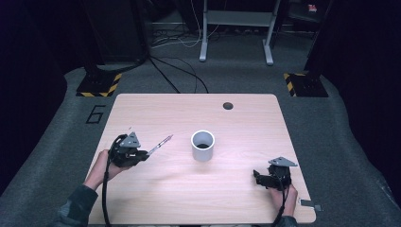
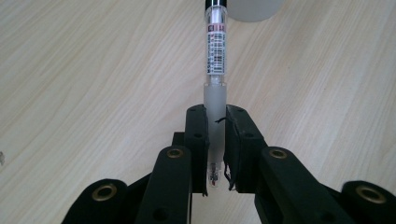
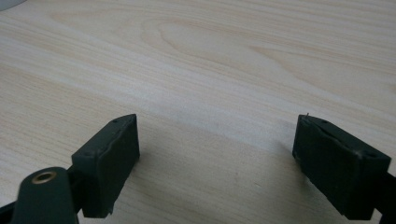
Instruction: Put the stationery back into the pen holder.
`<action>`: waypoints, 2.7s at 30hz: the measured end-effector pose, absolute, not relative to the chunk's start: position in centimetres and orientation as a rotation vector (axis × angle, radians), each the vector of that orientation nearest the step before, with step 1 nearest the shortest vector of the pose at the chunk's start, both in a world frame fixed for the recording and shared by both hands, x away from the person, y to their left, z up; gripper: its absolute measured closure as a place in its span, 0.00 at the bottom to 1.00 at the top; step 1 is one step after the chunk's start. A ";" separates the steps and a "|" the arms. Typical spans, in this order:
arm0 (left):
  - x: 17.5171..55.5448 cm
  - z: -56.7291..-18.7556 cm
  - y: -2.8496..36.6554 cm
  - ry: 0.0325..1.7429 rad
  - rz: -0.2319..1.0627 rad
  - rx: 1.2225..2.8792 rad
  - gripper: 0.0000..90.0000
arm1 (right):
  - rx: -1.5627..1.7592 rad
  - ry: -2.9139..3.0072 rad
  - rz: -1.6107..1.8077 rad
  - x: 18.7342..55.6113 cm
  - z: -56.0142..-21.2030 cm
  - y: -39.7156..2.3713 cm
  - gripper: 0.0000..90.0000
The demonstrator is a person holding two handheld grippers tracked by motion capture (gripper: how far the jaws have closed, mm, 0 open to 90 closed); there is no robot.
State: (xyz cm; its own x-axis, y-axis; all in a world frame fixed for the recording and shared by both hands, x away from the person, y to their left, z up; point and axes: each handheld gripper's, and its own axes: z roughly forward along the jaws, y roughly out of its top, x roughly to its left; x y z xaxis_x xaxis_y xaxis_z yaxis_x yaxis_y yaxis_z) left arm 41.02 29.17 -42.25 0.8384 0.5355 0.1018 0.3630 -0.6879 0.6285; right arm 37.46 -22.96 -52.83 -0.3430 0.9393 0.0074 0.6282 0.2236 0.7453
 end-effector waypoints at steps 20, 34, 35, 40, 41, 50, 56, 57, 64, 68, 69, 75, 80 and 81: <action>43.2 -40.1 25.8 0.589 0.343 2.420 0.89 | 1.442 2.055 0.926 37.5 -52.8 -23.0 0.16; 44.8 -38.8 23.2 0.530 0.324 2.501 0.89 | 1.442 2.055 0.925 37.5 -52.8 -23.0 0.16; 44.9 -38.7 23.0 0.522 0.316 2.511 0.89 | 1.442 2.055 0.926 37.5 -52.8 -23.0 0.16; 45.6 -38.7 22.0 0.503 0.284 2.562 0.89 | 1.442 2.055 0.925 37.5 -52.8 -23.0 0.16; 45.6 -38.8 21.8 0.499 0.286 2.564 0.89 | 1.442 2.055 0.925 37.5 -52.8 -23.0 0.16; 46.4 -38.7 20.2 0.479 0.255 2.608 0.89 | 1.442 2.055 0.925 37.5 -52.8 -23.0 0.16; 46.8 -39.1 19.3 0.467 0.250 2.625 0.89 | 1.442 2.055 0.925 37.5 -52.8 -23.0 0.16; 46.9 -39.1 19.2 0.468 0.243 2.622 0.88 | 1.442 2.055 0.926 37.5 -52.8 -23.0 0.16; 47.3 -39.3 18.6 0.469 0.216 2.619 0.88 | 1.442 2.055 0.925 37.5 -52.8 -23.0 0.16; 47.6 -39.2 18.2 0.468 0.193 2.623 0.89 | 1.441 2.055 0.925 37.5 -52.8 -23.0 0.16; 47.6 -39.2 18.2 0.468 0.193 2.623 0.89 | 1.441 2.055 0.925 37.5 -52.8 -23.0 0.16; 47.8 -39.1 17.7 0.464 0.199 2.631 0.89 | 1.441 2.055 0.925 37.5 -52.8 -23.0 0.16; 47.7 -38.9 17.7 0.448 0.199 2.627 0.89 | 1.442 2.055 0.925 37.5 -52.8 -23.0 0.16; 47.6 -38.9 17.6 0.445 0.199 2.629 0.89 | 1.441 2.055 0.925 37.5 -52.8 -23.0 0.16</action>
